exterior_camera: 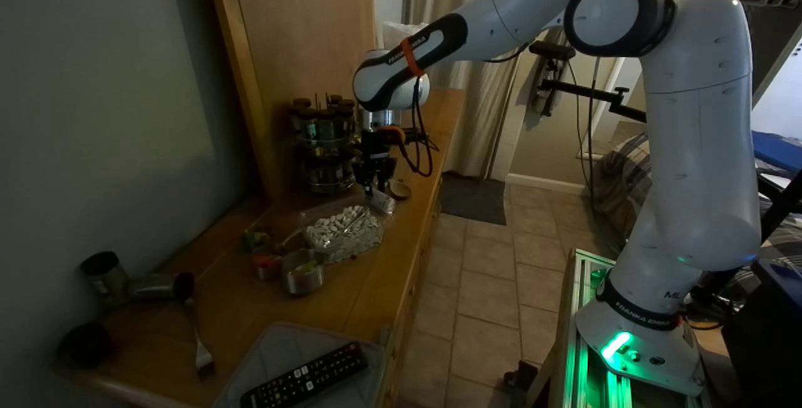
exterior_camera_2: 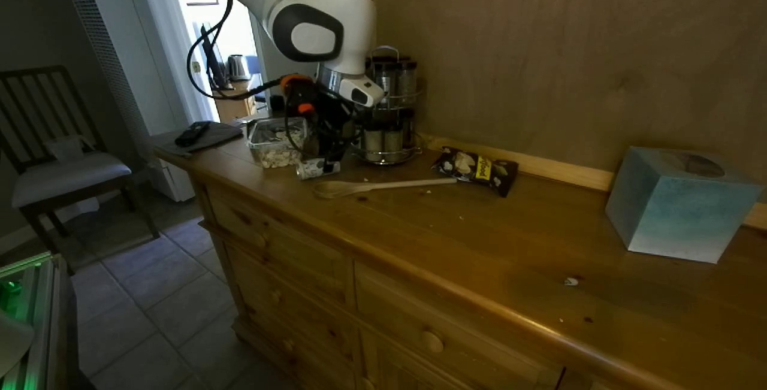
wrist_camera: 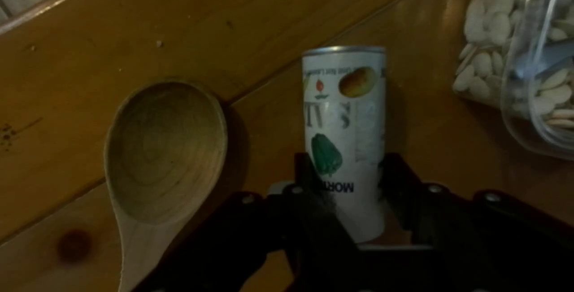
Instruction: Move the white bottle forward, then put it upright
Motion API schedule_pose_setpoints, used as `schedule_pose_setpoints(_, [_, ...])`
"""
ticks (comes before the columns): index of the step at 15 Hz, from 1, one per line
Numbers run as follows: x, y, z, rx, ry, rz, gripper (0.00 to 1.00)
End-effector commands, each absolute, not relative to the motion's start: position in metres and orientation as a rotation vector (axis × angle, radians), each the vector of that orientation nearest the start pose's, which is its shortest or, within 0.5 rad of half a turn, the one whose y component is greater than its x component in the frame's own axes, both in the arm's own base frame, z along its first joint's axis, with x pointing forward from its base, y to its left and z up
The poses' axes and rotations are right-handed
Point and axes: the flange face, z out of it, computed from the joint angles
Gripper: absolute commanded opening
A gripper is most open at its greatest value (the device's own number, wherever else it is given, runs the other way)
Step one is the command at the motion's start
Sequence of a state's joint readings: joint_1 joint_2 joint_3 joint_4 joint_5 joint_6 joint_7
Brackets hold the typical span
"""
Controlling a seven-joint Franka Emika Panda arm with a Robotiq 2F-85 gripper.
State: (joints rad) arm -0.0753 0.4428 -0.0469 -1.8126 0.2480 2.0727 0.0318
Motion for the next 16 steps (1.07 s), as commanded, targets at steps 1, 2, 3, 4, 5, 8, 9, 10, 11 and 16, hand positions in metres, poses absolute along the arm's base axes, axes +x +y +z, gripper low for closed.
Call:
schedule_pose_setpoints(1, [0.622, -0.058, 0.277, -2.935, 0.417, 0.251, 0.41])
schedule_pose_setpoints(2, [0.622, -0.058, 0.277, -2.935, 0.416, 0.251, 0.42])
schedule_pose_setpoints(3, [0.622, -0.058, 0.276, -2.935, 0.415, 0.253, 0.42])
schedule_pose_setpoints(4, [0.622, -0.059, 0.275, -2.934, 0.417, 0.256, 0.42])
schedule_pose_setpoints(5, [0.622, -0.059, 0.274, -2.931, 0.418, 0.258, 0.43])
schedule_pose_setpoints(8, [0.621, -0.059, 0.272, -2.909, 0.417, 0.286, 0.48])
schedule_pose_setpoints(9, [0.621, -0.059, 0.271, -2.906, 0.418, 0.293, 0.51])
schedule_pose_setpoints(10, [0.619, -0.06, 0.268, -2.902, 0.425, 0.309, 0.59])
schedule_pose_setpoints(11, [0.618, -0.06, 0.265, -2.9, 0.429, 0.327, 0.55])
schedule_pose_setpoints(16, [0.614, -0.061, 0.256, -2.874, 0.453, 0.373, 0.55])
